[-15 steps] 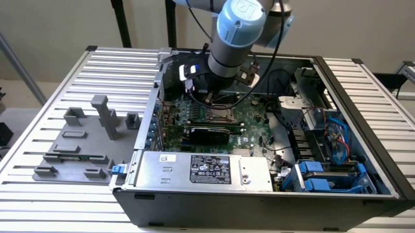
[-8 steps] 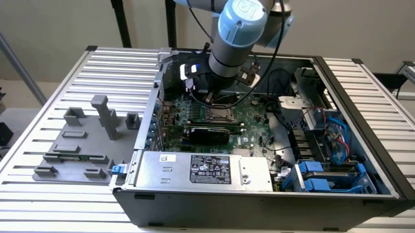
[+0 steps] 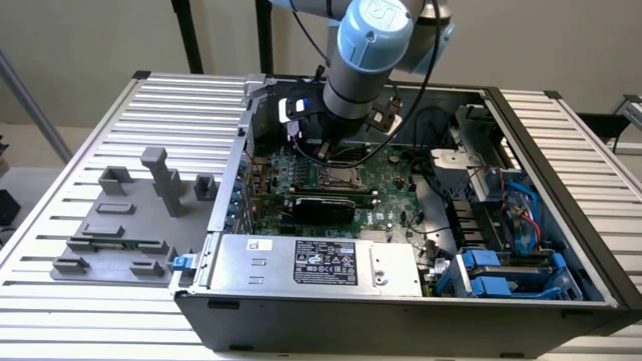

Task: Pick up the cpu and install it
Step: 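Close the cpu cover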

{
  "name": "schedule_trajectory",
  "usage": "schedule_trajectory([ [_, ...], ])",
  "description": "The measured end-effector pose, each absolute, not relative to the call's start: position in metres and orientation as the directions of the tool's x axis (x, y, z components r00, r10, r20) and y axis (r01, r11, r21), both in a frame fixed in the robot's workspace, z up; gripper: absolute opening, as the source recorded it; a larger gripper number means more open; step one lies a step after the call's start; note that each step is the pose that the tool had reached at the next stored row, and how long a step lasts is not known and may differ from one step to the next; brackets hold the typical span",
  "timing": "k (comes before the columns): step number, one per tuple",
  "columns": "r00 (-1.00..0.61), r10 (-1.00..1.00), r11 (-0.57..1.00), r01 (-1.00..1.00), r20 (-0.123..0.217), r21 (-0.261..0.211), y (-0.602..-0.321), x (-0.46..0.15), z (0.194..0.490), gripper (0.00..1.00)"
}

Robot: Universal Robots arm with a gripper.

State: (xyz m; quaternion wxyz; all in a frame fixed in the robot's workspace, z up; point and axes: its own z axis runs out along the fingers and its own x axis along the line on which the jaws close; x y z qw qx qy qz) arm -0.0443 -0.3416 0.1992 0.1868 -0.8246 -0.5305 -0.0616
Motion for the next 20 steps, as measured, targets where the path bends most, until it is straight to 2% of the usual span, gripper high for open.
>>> schedule_trajectory([
  [20, 0.456, 0.851, -0.39, 0.88, 0.259, -0.27, -0.341, -0.029, 0.199, 0.11],
])
